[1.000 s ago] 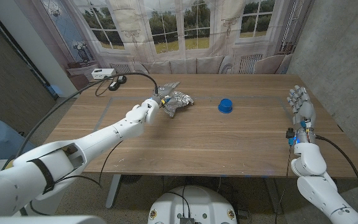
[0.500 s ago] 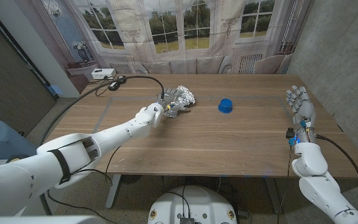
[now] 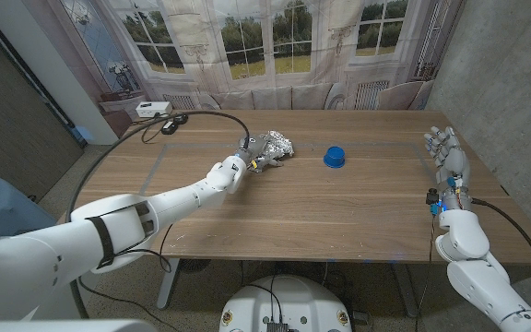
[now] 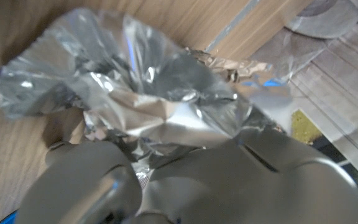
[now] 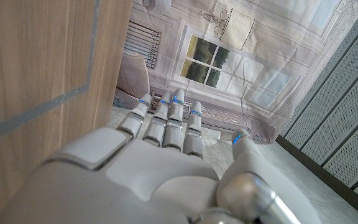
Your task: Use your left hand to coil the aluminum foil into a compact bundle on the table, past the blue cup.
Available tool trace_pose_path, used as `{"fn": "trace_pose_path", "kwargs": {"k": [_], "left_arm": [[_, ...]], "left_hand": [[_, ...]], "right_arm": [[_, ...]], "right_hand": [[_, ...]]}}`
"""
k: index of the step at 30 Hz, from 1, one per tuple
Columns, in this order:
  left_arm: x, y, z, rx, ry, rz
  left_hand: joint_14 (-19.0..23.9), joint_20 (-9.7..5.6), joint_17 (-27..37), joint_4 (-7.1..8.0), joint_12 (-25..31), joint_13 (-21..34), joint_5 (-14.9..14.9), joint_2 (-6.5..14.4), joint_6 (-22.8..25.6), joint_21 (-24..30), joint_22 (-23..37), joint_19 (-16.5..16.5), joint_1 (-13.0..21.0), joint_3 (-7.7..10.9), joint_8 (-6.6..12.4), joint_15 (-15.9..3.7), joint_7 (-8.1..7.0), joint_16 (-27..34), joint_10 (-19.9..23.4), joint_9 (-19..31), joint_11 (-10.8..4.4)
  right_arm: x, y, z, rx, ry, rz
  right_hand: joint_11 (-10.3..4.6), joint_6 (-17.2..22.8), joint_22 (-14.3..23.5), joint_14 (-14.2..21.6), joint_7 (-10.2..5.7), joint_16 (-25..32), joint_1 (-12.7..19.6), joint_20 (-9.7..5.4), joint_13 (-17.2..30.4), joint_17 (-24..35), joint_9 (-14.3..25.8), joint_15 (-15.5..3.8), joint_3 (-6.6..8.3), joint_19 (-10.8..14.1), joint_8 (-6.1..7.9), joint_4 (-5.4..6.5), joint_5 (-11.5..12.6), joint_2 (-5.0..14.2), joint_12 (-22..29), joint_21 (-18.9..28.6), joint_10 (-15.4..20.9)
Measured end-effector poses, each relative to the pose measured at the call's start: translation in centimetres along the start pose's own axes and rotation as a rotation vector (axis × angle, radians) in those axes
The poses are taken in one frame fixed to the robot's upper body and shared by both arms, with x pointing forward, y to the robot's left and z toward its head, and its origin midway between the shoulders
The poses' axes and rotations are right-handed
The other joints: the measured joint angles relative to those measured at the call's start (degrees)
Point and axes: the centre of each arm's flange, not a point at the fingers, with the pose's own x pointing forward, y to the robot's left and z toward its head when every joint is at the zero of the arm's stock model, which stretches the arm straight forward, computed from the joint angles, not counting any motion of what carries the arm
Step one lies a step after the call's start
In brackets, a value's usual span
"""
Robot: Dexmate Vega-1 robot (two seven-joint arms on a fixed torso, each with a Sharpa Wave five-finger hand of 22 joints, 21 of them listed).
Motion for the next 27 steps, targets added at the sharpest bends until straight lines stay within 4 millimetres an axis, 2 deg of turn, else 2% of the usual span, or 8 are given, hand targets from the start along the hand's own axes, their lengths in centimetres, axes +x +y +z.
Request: {"fn": "trace_pose_path", "kwargs": {"k": [3,5,7,11,15,19,23,27], "left_arm": [[-0.2,0.0,0.3,0.002,-0.007,0.034],[-0.4,0.1,0.4,0.0,-0.013,0.058],[-0.6,0.3,0.5,-0.003,-0.017,0.099],[-0.9,0.2,0.2,-0.008,-0.011,0.138],[-1.3,0.2,0.2,-0.016,-0.009,0.184],[-1.6,0.3,0.2,-0.017,-0.005,0.222],[-1.9,0.5,0.3,-0.015,-0.003,0.258],[-2.2,0.6,0.6,-0.001,-0.01,0.278]], "left_hand": [[7.37,-1.59,0.45,-0.45,1.27,0.65,1.22,4.05,6.22,3.07,0.43,4.99,4.07,-0.45,0.92,-0.7,1.81,0.93,4.88,0.21,0.7],[14.88,-2.95,0.9,-0.53,2.91,1.43,1.42,7.78,13.02,6.23,1.14,8.88,12.5,-0.53,2.48,-1.84,2.8,2.3,9.83,0.37,0.61],[23.19,-4.36,1.94,-0.01,5.15,2.45,0.53,8.32,20.91,10.57,2.85,12.68,18.72,-0.01,4.47,-4.09,3.45,4.29,16.23,0.59,0.57],[27.52,-6.58,7.93,3.72,9.73,6.19,-4.61,2.32,33.29,21.75,10.96,16.11,25.4,4.79,8.42,-4.84,2.82,11.14,27.75,2.97,0.09],[27.48,-6.35,10.72,5.06,16.27,16.05,-14.18,-0.41,36.77,31.44,19.68,15.86,28.13,11.58,13.74,-4.79,2.56,19.51,32.09,7.42,1.76],[27.47,-4.39,10.72,5.68,22.21,16.08,-21.73,-1.09,36.79,41.97,31.63,13.89,28.81,13.42,15.74,-4.78,2.55,21.41,32.09,7.45,1.76],[27.86,-3.23,10.72,5.97,23.22,16.08,-23.04,-1.51,36.81,50.02,43.49,12.42,29.23,14.7,15.86,-4.38,3.51,21.71,31.19,7.45,0.88],[27.84,-2.72,10.72,6.03,24.81,16.08,-23.38,-1.51,35.07,49.9,44.97,11.91,29.24,15.73,17.19,-4.36,5.27,22.43,30.39,7.45,0.11]], "right_arm": [[0.0,0.0,0.0,-0.002,0.001,0.001],[0.0,-0.1,0.0,-0.003,0.001,0.001],[0.0,-0.1,0.1,-0.004,0.001,0.001],[-0.2,-0.1,0.2,-0.006,0.001,0.001],[-0.3,-0.2,0.2,-0.008,0.001,-0.003],[-0.6,-0.2,0.3,-0.008,0.001,-0.005],[-0.9,-0.3,0.3,-0.007,0.002,-0.01],[-1.1,-0.4,0.3,-0.005,0.002,-0.012]], "right_hand": [[0.18,0.58,0.0,0.29,0.18,0.0,0.0,0.0,0.07,0.0,0.0,0.29,0.0,0.0,0.0,0.0,0.0,0.0,0.0,0.0,0.61],[0.1,0.78,0.0,0.6,0.38,0.0,0.0,0.0,0.07,0.0,0.0,-0.02,0.0,0.0,0.0,0.0,0.0,0.0,0.0,0.0,0.71],[0.32,0.78,0.0,0.84,0.38,0.0,0.0,0.0,0.07,0.0,0.0,0.22,0.0,0.0,0.0,0.0,0.0,0.0,0.0,0.0,0.93],[0.41,1.13,0.0,0.91,0.66,0.0,0.0,-0.25,0.07,0.01,0.0,0.3,0.22,0.24,0.0,0.21,0.0,0.0,0.0,0.0,1.03],[0.32,1.71,0.0,1.22,0.69,0.0,-0.15,0.0,0.07,0.01,0.0,0.6,0.22,0.6,0.0,0.21,0.0,0.15,0.4,0.0,1.74],[0.53,2.34,0.0,1.62,0.71,0.0,-0.29,-0.14,0.07,0.01,0.0,0.4,0.22,0.75,0.46,0.21,0.0,0.3,0.4,0.0,1.96],[0.61,2.32,0.0,1.62,0.69,0.0,-0.29,-0.14,0.06,0.16,-0.01,0.4,0.45,0.75,0.45,0.44,0.0,0.3,0.4,0.0,2.05],[0.62,2.97,0.0,2.17,0.67,0.0,-0.6,-0.06,0.06,0.16,-0.01,0.47,0.45,1.29,0.46,0.44,0.0,0.61,0.4,0.45,2.66]]}}
